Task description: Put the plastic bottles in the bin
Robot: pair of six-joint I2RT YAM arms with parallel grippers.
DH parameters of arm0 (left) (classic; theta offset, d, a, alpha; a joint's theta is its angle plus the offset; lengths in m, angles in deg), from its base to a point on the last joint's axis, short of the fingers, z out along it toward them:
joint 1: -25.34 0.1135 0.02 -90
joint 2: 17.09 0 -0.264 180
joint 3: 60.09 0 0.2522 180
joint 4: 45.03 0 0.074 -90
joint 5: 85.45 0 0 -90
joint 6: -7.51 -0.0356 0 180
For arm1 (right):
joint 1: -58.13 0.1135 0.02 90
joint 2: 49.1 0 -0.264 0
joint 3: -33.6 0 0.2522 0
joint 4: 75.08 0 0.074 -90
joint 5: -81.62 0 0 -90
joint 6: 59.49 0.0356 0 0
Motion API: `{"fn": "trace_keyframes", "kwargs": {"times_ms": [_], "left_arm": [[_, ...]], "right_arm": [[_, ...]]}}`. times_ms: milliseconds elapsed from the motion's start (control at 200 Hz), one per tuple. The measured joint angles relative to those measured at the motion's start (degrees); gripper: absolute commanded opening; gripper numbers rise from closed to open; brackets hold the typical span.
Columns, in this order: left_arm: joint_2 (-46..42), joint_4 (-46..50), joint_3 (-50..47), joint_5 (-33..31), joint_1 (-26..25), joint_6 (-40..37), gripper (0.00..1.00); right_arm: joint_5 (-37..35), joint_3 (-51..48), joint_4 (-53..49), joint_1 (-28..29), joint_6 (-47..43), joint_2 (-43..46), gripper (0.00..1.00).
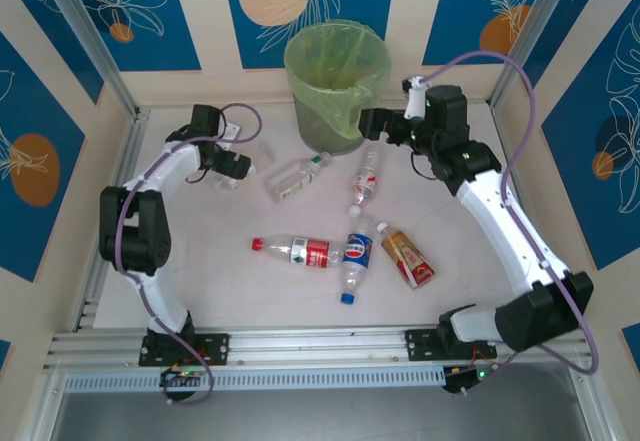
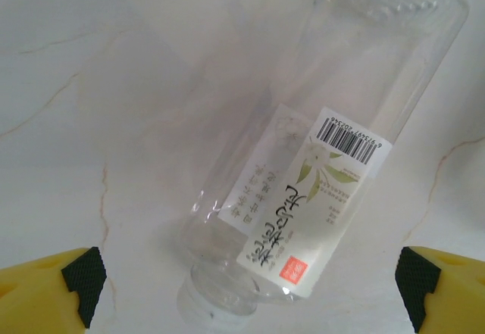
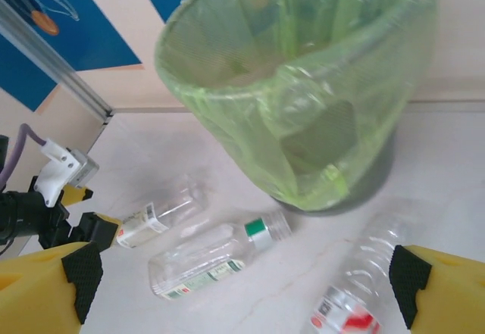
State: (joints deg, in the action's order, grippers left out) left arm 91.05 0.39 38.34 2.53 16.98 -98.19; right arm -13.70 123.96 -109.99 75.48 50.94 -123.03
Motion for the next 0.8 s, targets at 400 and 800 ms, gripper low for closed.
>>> {"fn": "trace_keyframes", "kwargs": {"times_ms": [400,800], "left_arm": [[15.56,13.42,18.93,2.51,0.00,-13.94,1.00],[20.72,13.42,21.18,3.54,-1.81,-17.03,0.91]], "right_arm": [[-2.05,-12.50,0.74,-4.33,3.65,12.98,0.99],[-3.10,-13.44,-2.14,-4.48,3.28,12.98,0.99]]}}
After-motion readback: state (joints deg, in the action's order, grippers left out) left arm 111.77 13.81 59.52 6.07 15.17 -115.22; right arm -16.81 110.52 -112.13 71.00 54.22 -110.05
